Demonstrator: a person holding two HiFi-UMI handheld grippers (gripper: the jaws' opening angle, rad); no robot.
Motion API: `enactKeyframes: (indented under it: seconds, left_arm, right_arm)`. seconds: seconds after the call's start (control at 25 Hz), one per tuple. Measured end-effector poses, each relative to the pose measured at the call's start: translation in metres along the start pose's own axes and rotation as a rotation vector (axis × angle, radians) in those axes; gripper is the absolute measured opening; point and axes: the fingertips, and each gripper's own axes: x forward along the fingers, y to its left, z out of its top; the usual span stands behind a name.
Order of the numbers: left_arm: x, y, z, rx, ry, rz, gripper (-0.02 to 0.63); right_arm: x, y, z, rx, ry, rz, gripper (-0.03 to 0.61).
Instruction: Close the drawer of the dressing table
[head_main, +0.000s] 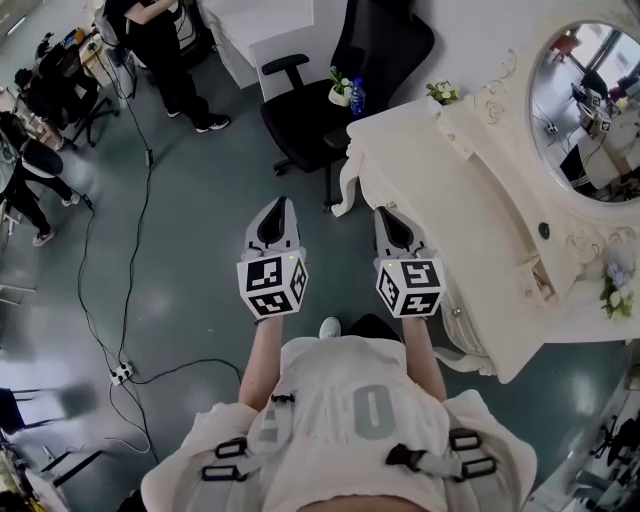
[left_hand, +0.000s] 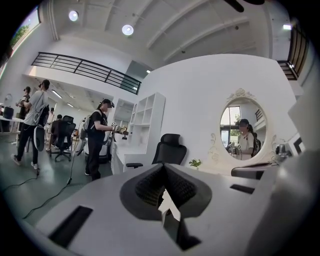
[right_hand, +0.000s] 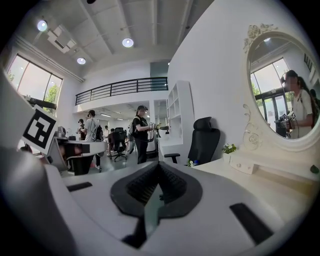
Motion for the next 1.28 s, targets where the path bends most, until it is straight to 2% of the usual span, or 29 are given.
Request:
enactKeyframes:
  seconds: [0.36,0.52,0.64,0.8,1.04,1.16,1.28]
  left_arm:
    - [0.015,-0.006,0.003,0.009,0.013,0.018,0.018]
    - [0.024,-0.021,0.007,0.018,0.015,-0.009,0.018]
    - [0.035,-0.045,0.008,0.004,0.012,-0.036,0.018]
    - [0.064,-0.11,-0.001,0.01,0.033,-0.161,0.018]
    - [0.085,-0.257,-0.016,0.038,0.039,-0.422,0.018]
    - [0.086,-0.311,-0.021,0.049,0.044,-0.546,0.018]
    - [0.095,-0.351,-0.026,0.051,0.057,-0.657,0.018]
  right_arm:
    - [0.012,-0.01,0.013,0.008,-0.025,0.016,0.006]
    - [0.002,-0.026,0.019,0.018,-0.042,-0.022,0.006]
    - [-0.015,-0.056,0.024,0.019,-0.061,-0.069,0.006]
    - [-0.054,-0.116,0.015,0.089,-0.078,-0.204,0.006]
    - [-0.135,-0.213,-0.008,0.145,-0.112,-0.422,0.006]
    - [-0.174,-0.248,-0.019,0.175,-0.121,-0.554,0.006]
    - [-0.202,-0.265,-0.022,0.182,-0.127,-0.66,0.006]
